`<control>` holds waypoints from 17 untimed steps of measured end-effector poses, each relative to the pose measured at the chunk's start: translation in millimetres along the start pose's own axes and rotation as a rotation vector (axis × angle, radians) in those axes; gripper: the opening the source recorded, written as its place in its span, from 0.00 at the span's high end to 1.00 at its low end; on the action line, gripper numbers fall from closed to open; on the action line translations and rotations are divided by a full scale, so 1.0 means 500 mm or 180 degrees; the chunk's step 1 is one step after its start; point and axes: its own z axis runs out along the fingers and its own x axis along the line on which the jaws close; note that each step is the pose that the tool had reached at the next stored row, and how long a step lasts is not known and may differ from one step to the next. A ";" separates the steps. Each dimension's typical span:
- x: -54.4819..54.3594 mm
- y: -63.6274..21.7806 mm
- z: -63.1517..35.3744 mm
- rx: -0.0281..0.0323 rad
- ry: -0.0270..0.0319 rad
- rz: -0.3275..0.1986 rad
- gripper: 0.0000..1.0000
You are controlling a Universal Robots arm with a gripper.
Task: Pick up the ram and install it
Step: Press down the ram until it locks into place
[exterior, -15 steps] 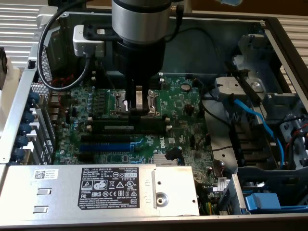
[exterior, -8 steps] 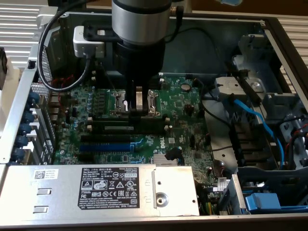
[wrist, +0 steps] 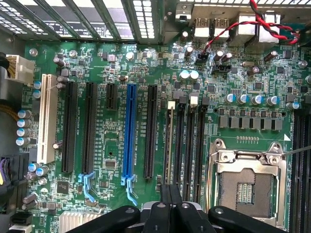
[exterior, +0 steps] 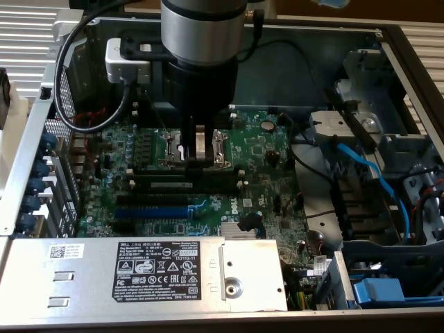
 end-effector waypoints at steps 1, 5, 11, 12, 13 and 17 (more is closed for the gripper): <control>0.000 0.000 0.000 0.0000 0.0000 0.0000 0.90; 0.000 0.000 0.000 0.0001 -0.0002 0.0000 0.90; 0.000 0.000 -0.012 0.0001 -0.0002 0.0000 0.90; 0.000 0.001 -0.015 0.0001 -0.0002 0.0000 0.90; 0.001 0.001 -0.019 0.0001 -0.0001 0.0000 0.90; 0.001 0.001 -0.034 0.0001 -0.0001 0.0000 0.90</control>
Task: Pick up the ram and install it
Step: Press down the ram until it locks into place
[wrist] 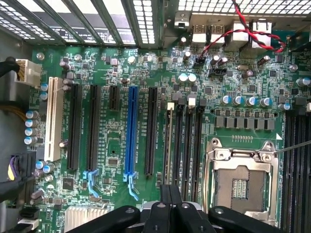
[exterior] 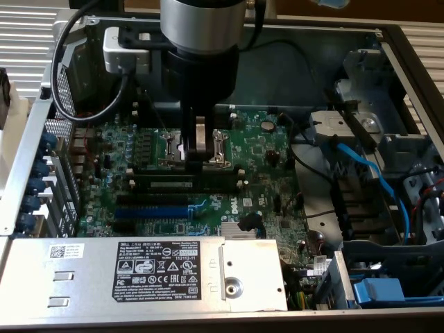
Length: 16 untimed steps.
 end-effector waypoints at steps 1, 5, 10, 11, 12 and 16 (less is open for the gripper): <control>0.000 0.000 -0.004 0.0000 0.0000 0.0000 0.90; 0.000 0.000 -0.010 0.0000 0.0000 0.0000 0.90; 0.000 0.000 -0.010 0.0000 0.0003 0.0000 0.90; 0.000 0.000 -0.010 0.0000 0.0003 0.0000 0.90; 0.000 0.000 -0.010 0.0000 0.0003 0.0000 0.90; 0.000 0.000 -0.010 0.0000 0.0003 0.0000 0.90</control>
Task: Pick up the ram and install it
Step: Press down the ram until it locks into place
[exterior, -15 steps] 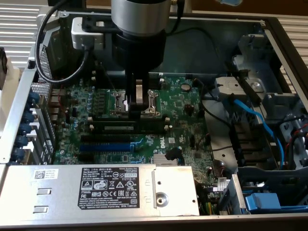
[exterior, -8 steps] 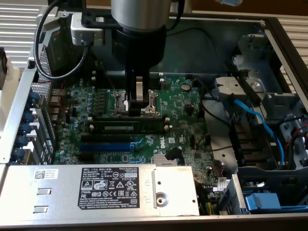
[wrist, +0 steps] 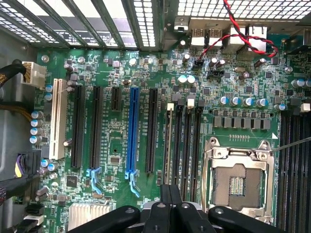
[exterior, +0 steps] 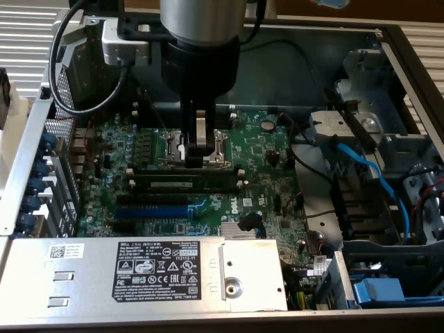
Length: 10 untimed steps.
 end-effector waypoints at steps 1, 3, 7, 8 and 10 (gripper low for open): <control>0.000 0.000 0.000 0.0000 0.0000 0.0000 0.90; 0.000 0.000 0.000 0.0000 0.0000 0.0004 0.90; 0.000 0.000 0.000 -0.0006 -0.0002 0.0166 0.90; 0.000 0.000 0.000 -0.0008 -0.0003 0.0210 0.90; 0.000 0.000 0.000 -0.0011 -0.0005 0.0311 0.90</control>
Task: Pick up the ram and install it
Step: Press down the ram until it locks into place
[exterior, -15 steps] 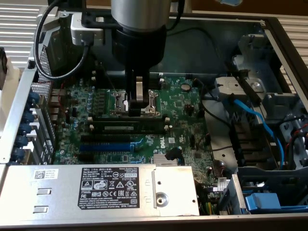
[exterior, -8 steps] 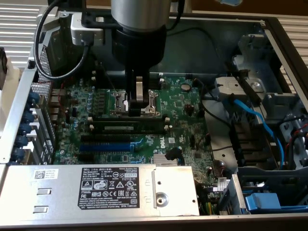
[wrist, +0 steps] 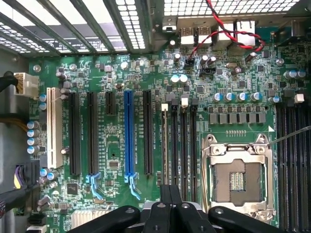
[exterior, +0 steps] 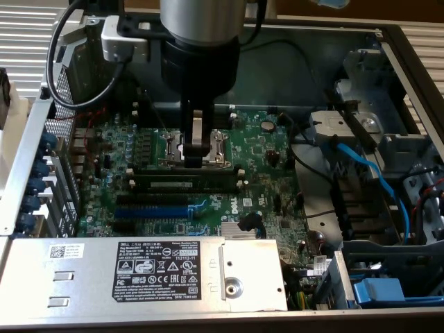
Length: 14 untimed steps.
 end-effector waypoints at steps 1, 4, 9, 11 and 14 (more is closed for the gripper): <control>0.000 0.000 0.000 -0.0002 -0.0001 0.0050 0.90; 0.000 0.000 0.000 -0.0007 -0.0004 0.0194 0.90; 0.000 0.000 0.002 -0.0015 -0.0008 0.0419 0.90; 0.000 0.000 0.003 -0.0018 -0.0009 0.0514 0.90; 0.000 0.000 0.007 -0.0025 -0.0014 0.0713 0.90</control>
